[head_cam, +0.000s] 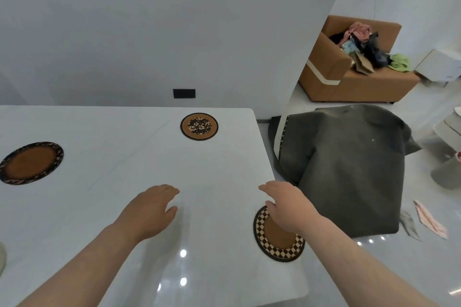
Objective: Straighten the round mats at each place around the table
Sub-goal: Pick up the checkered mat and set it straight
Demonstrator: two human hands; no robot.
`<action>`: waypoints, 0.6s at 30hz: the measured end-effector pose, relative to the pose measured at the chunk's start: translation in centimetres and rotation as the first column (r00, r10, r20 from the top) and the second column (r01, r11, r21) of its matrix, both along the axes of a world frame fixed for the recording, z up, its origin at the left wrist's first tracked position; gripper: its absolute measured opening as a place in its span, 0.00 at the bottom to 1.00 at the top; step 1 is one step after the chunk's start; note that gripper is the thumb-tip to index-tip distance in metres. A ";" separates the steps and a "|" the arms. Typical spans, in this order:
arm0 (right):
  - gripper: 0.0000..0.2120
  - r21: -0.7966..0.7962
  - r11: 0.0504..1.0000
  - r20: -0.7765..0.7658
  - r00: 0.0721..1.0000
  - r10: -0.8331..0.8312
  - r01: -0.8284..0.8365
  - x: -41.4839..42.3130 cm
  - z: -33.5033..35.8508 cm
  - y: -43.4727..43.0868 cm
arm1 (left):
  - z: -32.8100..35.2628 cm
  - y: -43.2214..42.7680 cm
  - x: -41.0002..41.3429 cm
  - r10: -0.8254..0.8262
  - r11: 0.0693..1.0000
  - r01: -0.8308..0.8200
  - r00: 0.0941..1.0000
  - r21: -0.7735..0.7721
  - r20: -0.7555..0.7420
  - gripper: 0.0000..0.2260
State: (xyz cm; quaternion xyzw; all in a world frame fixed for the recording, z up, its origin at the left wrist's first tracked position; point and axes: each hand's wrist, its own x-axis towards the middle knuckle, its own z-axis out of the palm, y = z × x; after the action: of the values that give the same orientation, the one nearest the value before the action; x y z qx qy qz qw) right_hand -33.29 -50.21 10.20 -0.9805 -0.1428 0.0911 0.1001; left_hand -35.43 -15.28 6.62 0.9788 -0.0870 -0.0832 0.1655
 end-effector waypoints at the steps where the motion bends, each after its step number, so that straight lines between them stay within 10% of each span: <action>1: 0.21 -0.006 1.000 -0.004 1.000 0.007 -0.007 -0.2 -0.3 -0.9 | -0.2 -0.9 -0.3 0.002 1.000 -0.002 1.000 -0.002 -0.005 0.21; 18: 0.23 -0.090 0.995 -0.026 0.999 0.038 -0.040 -2.4 -12.2 -12.8 | -9.1 -19.9 -5.0 -0.058 0.998 0.061 0.990 0.016 -0.128 0.35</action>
State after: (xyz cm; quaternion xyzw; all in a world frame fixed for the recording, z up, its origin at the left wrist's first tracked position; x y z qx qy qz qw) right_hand -35.65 -62.98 -2.02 -0.9798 -0.1564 0.1112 0.0556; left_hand -40.41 -35.17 -2.46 0.9701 -0.1046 -0.1514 0.1582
